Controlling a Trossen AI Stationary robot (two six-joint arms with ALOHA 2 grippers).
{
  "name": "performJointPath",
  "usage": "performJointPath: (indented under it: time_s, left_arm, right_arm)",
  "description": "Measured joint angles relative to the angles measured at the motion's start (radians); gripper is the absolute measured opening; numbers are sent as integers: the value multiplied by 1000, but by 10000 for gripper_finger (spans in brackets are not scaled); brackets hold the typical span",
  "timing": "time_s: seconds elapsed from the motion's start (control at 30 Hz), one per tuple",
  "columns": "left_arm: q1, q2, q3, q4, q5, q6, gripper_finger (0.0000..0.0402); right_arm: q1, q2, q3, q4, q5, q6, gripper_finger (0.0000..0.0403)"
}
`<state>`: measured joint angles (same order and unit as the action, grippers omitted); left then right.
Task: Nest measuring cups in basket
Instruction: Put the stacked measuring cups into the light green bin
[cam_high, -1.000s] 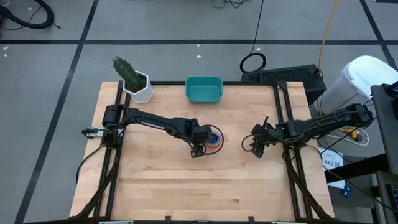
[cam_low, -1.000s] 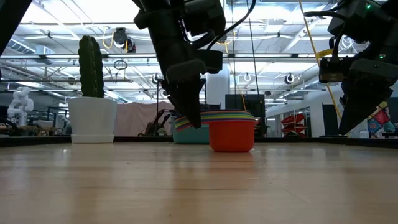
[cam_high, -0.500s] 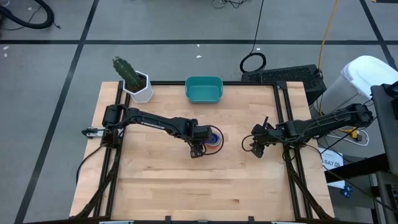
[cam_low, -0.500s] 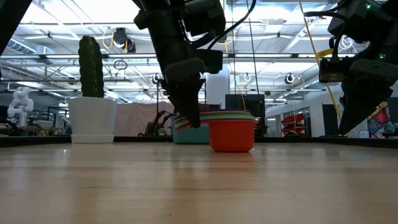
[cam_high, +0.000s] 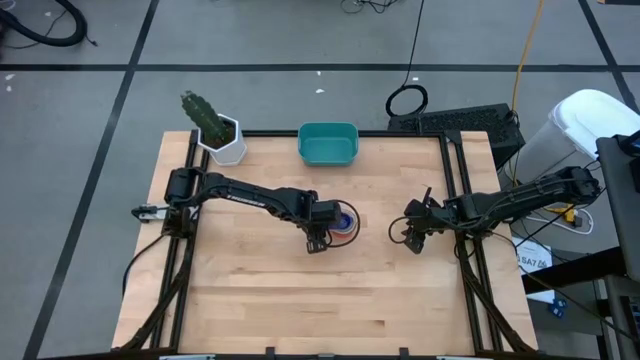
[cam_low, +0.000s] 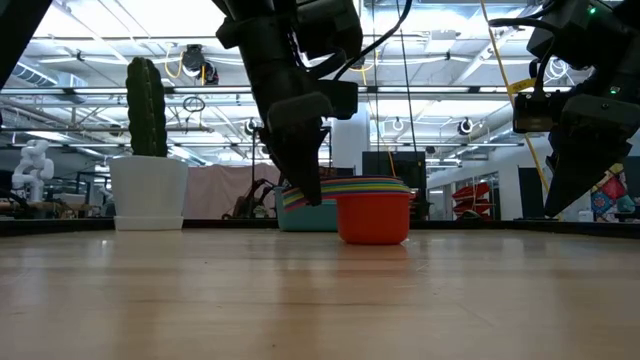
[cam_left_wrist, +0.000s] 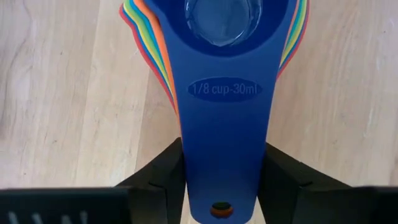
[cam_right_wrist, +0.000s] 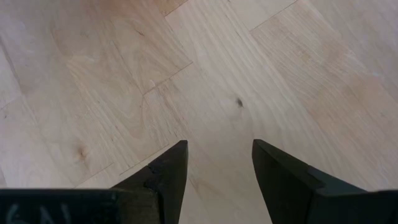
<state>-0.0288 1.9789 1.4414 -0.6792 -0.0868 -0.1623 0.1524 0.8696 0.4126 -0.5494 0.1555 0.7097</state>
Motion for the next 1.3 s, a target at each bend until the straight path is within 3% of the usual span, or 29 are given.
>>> performJointPath:
  time_s: [0.2,0.37,1.3]
  left_arm:
    - [0,0,0,0,0,0,181]
    - [1,0,0,-1,0,-17,145]
    - [3,-1,0,-1,34,-4,145]
  right_arm:
    - [0,0,0,0,0,0,171]
    - [0,0,0,0,0,0,171]
    - [0,0,0,0,0,0,171]
